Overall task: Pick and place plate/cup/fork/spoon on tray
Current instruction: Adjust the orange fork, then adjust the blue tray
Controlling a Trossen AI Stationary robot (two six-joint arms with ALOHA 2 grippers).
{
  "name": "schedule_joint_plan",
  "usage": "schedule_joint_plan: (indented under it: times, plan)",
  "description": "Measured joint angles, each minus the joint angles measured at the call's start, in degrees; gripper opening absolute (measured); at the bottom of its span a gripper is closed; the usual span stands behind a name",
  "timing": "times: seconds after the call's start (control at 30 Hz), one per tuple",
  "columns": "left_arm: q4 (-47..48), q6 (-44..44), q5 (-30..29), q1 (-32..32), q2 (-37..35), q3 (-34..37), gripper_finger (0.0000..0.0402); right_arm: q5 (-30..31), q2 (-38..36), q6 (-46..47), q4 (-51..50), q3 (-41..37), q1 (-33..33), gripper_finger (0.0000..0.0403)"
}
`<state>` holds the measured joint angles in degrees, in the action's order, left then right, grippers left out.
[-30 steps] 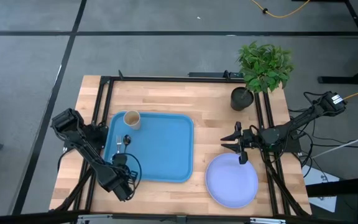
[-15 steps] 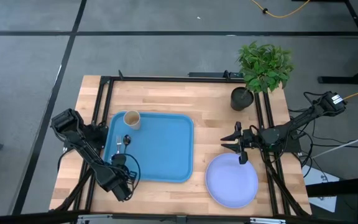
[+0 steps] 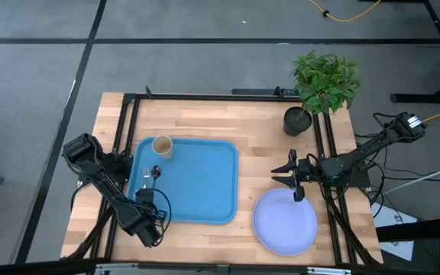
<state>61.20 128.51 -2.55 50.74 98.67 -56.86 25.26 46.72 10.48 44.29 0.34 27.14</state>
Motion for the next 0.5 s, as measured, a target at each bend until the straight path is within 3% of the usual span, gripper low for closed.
schedule_joint_plan:
  times: [0.2,0.33,0.4,0.5]
  plan:
    - [2.61,-0.09,-9.34,-0.98,-0.34,-3.12,0.0000,0.00,0.02,0.00,0.00,-0.01,-0.02,0.0115]
    - [6.65,-4.67,-9.95,-1.79,-0.55,-7.09,0.0000,0.00,0.02,0.00,0.21,0.02,0.00,0.0115]
    - [3.15,-10.17,-11.86,-1.77,-0.55,-7.67,0.0000,0.00,0.01,-0.01,0.53,0.01,0.00,0.0115]
    - [-7.61,-19.86,-19.51,-2.02,0.27,-7.23,0.0000,0.00,-0.01,0.00,0.66,0.01,-0.01,0.0115]
